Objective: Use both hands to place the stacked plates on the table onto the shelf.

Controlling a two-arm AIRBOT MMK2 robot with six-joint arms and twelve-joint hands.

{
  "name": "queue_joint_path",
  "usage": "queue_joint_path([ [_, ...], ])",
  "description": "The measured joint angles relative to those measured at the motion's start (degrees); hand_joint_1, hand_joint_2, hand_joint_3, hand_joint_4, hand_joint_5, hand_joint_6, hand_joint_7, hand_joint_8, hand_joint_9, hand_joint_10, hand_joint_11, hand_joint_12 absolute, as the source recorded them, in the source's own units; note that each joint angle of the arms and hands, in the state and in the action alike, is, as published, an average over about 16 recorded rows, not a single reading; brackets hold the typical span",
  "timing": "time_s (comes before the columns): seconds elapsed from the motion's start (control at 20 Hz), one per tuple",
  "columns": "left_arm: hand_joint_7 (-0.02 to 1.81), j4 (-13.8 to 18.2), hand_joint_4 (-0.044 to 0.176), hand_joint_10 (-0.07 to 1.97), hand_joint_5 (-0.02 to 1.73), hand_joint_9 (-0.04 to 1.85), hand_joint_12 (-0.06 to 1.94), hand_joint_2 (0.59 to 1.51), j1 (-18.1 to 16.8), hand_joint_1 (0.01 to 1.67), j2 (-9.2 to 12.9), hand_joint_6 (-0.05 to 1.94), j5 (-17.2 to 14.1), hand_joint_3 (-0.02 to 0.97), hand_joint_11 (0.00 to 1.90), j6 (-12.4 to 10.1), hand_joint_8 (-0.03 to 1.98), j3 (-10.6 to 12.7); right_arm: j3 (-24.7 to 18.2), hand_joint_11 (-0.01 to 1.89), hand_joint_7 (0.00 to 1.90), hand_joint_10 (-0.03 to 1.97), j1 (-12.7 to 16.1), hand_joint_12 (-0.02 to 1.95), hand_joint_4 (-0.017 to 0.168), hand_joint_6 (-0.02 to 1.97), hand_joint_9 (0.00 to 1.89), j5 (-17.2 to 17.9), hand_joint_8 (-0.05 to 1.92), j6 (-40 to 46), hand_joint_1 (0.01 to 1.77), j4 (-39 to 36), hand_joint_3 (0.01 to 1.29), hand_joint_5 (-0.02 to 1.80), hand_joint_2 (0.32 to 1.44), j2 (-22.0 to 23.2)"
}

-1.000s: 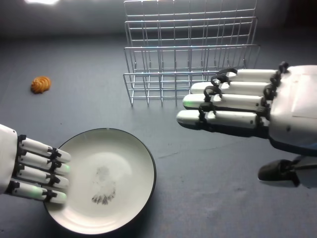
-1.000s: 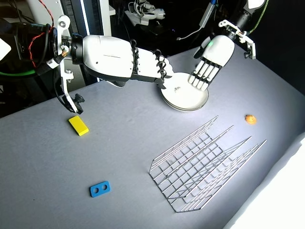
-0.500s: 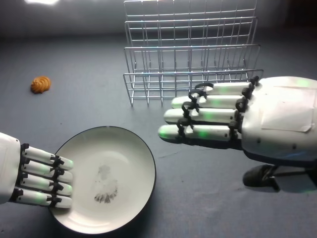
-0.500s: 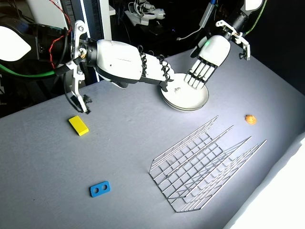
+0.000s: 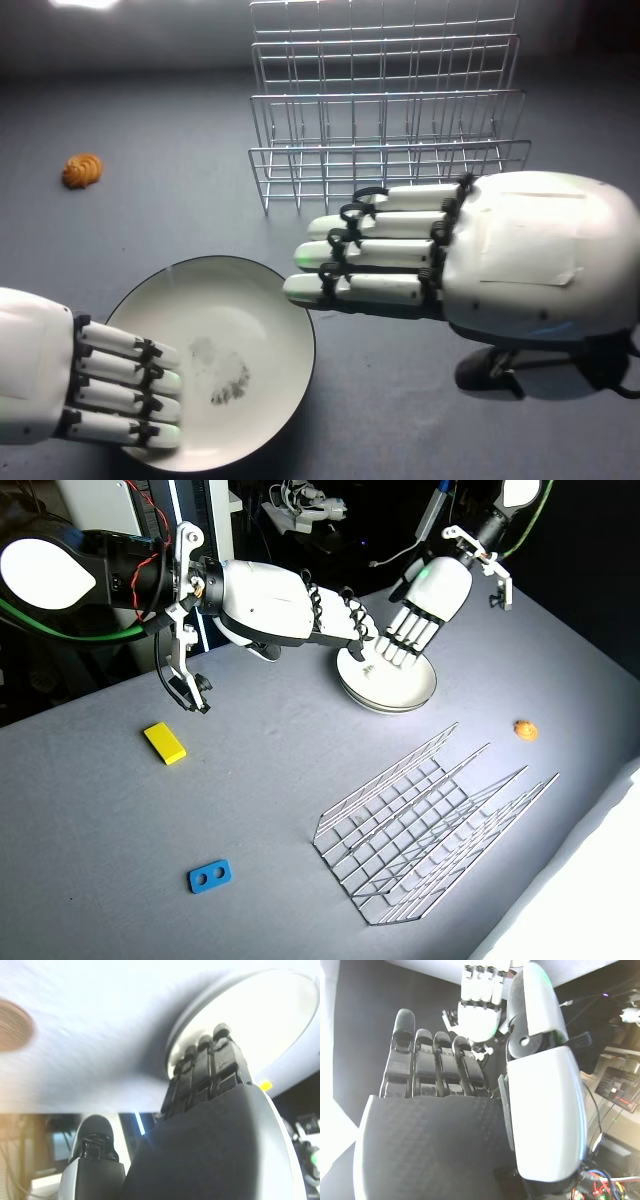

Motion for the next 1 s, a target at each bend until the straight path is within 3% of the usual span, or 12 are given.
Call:
queue_joint_path([
  [0.25, 0.03, -1.8, -0.005, 0.01, 0.01, 0.02, 0.01, 1.187, 0.1, 0.02, 0.1, -0.01, 0.8, 0.016, 0.02, -0.1, 0.01, -0.6, 2.8, 0.02, 0.02, 0.0, -0.1, 0.57, 0.004, 0.02, 0.02, -0.5, 0.01, -2.9, 1.19, 0.0, 0.02, 0.04, 1.03, -4.3],
  [0.55, 0.03, -2.2, -0.004, 0.0, 0.01, 0.02, 0.01, 1.188, 0.2, 0.02, 0.4, 0.0, 1.5, 0.016, 0.02, -0.1, 0.01, 0.7, 5.7, 0.02, 0.02, 0.0, -0.2, 0.57, 0.004, 0.02, 0.01, -0.8, 0.01, -5.3, 1.19, 0.2, 0.02, 0.04, 1.03, -8.1],
  [1.0, 0.02, -1.1, -0.008, 0.01, 0.0, 0.02, 0.01, 1.185, 1.6, 0.02, 0.5, -0.02, 1.6, 0.016, 0.01, -0.5, 0.0, 2.5, 7.0, 0.02, 0.02, 0.01, 0.7, 0.59, 0.002, 0.02, 0.01, -1.1, 0.01, -3.6, 1.2, 2.2, 0.02, 0.04, 1.04, -7.5],
])
